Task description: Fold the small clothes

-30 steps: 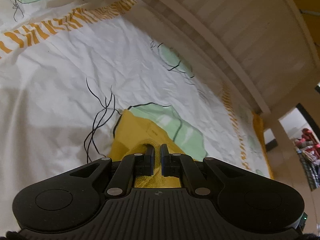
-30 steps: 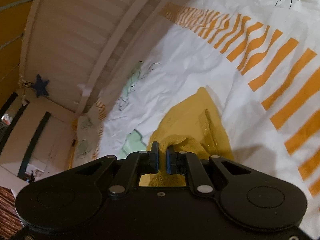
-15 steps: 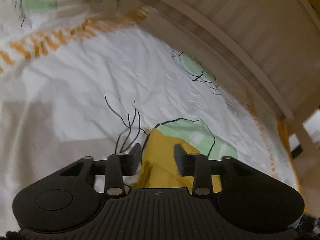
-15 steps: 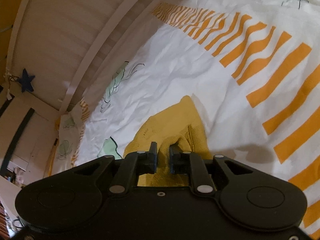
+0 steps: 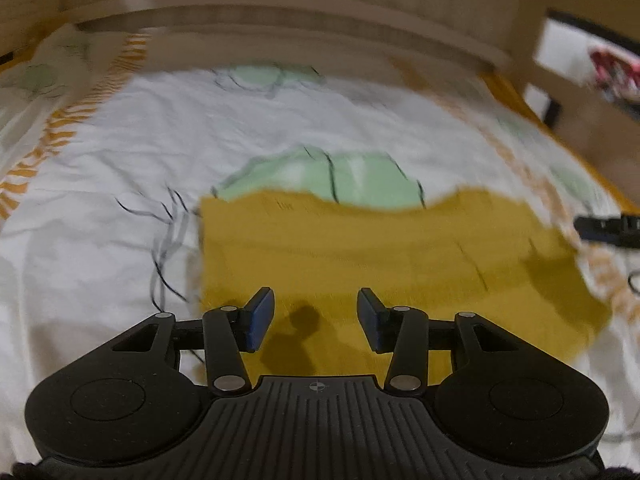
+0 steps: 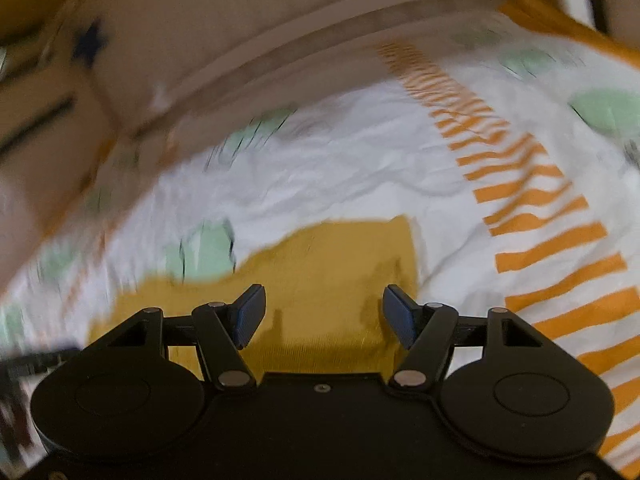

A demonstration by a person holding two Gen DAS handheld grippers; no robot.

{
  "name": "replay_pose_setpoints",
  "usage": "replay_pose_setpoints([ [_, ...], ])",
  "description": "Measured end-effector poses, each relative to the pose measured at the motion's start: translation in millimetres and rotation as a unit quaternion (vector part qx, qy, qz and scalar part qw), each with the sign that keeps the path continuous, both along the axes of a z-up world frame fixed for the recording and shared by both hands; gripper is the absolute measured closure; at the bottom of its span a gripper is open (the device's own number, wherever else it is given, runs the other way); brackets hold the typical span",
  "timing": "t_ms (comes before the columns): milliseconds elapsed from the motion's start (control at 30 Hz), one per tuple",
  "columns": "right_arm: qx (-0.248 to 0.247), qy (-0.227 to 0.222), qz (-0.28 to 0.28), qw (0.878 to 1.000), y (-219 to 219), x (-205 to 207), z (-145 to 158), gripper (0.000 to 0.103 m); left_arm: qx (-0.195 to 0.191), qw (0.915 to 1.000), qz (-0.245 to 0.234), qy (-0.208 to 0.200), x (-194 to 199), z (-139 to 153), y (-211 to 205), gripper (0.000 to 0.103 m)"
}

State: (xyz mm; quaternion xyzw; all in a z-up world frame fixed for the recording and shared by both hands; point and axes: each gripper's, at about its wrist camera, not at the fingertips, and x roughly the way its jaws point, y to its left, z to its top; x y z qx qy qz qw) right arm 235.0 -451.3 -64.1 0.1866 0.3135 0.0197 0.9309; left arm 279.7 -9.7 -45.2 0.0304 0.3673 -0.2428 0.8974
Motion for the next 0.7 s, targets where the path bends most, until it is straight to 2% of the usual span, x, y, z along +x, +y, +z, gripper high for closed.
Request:
replay_pose_setpoints([
  [133, -0.072, 0.017, 0.06, 0.995, 30.7, -11.2, -3.7, 0.034, 0.024, 0.9992, -0.029, 0.015, -7.5, -14.0, -8.7, 0.059],
  [367, -0.124, 0.053, 0.095, 0.986, 53.3, -2.7, -24.8, 0.034, 0.041, 0.9983, -0.028, 0.032, -0.7, -35.0, -15.9, 0.059],
  [500, -0.138, 0.055, 0.093, 0.985, 54.5, 6.1, -27.6, 0.035, 0.025, 0.999, -0.007, 0.036, 13.0, -34.3, -13.8, 0.059],
  [700, -0.126, 0.059, 0.074, 0.987, 49.1, 35.5, -28.5, 0.035, 0.015, 0.9992, 0.02, 0.032, 45.3, -29.5, -16.5, 0.059],
])
